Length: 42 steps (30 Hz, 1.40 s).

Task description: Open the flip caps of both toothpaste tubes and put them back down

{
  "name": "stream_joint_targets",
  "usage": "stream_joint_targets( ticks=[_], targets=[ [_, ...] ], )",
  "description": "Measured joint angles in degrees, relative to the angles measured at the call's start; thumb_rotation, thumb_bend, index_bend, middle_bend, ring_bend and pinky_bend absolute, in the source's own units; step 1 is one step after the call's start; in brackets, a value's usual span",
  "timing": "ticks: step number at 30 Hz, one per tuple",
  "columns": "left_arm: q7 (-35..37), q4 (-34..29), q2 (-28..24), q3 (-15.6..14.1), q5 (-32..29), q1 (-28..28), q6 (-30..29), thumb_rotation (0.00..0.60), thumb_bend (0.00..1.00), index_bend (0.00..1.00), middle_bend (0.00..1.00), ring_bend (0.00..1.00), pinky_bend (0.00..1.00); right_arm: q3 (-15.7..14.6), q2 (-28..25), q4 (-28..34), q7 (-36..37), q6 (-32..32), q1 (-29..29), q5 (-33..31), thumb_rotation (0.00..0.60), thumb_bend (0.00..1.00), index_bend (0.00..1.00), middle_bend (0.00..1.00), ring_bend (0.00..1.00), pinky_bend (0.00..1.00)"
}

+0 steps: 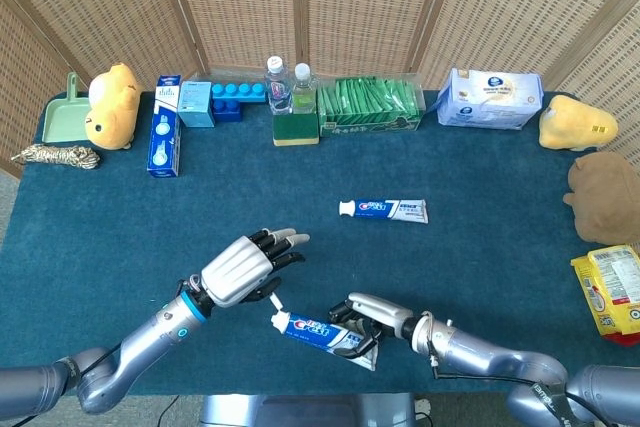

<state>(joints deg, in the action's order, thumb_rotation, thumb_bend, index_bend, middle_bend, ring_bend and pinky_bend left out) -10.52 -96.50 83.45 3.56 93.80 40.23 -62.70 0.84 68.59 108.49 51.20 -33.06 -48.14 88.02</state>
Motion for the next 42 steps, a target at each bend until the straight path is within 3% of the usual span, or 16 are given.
stream_joint_targets(
  ticks=[9, 16, 22, 27, 32, 42],
  targets=[
    [-0.43, -3.12, -5.36, 0.07, 0.07, -2.15, -3.68, 0.6, 0.43, 0.23, 0.14, 0.14, 0.28, -0.03, 0.44, -3.8, -2.47, 0.13, 0.09, -3.44, 0.6, 0.43, 0.95, 0.75, 0.71, 0.64],
    [-0.27, -6.77, -13.0, -1.02, -0.04, -7.4, -10.46, 0.6, 0.42, 0.23, 0.14, 0.13, 0.28, -0.03, 1.94, -8.46, -8.57, -0.27, 0.49, -6.12, 0.6, 0.41, 0.93, 0.74, 0.65, 0.52],
    [0.84, -8.79, -19.23, -2.82, -0.31, -13.86, -17.11, 0.6, 0.42, 0.23, 0.14, 0.13, 0.27, 0.12, 3.09, -11.41, -18.26, -2.21, 1.34, -9.9, 0.6, 0.38, 0.82, 0.66, 0.53, 0.42],
    [2.53, -9.08, -21.33, -4.06, -1.37, -17.57, -19.77, 0.6, 0.42, 0.22, 0.14, 0.12, 0.27, 0.04, 3.17, -12.13, -27.05, -4.85, 2.51, -13.18, 0.6, 0.37, 0.66, 0.51, 0.37, 0.29],
    [4.56, -8.83, -22.44, -4.71, -2.74, -20.23, -21.1, 0.6, 0.41, 0.22, 0.13, 0.12, 0.27, -0.47, 2.57, -11.27, -34.07, -7.72, 4.29, -15.82, 0.533, 0.35, 0.53, 0.43, 0.29, 0.25],
    [5.99, -8.1, -22.87, -4.12, -3.08, -22.89, -22.76, 0.6, 0.41, 0.22, 0.13, 0.12, 0.26, 0.04, 1.5, -9.19, -37.52, -12.63, 7.57, -16.71, 0.525, 0.32, 0.46, 0.35, 0.2, 0.24]
  ],
)
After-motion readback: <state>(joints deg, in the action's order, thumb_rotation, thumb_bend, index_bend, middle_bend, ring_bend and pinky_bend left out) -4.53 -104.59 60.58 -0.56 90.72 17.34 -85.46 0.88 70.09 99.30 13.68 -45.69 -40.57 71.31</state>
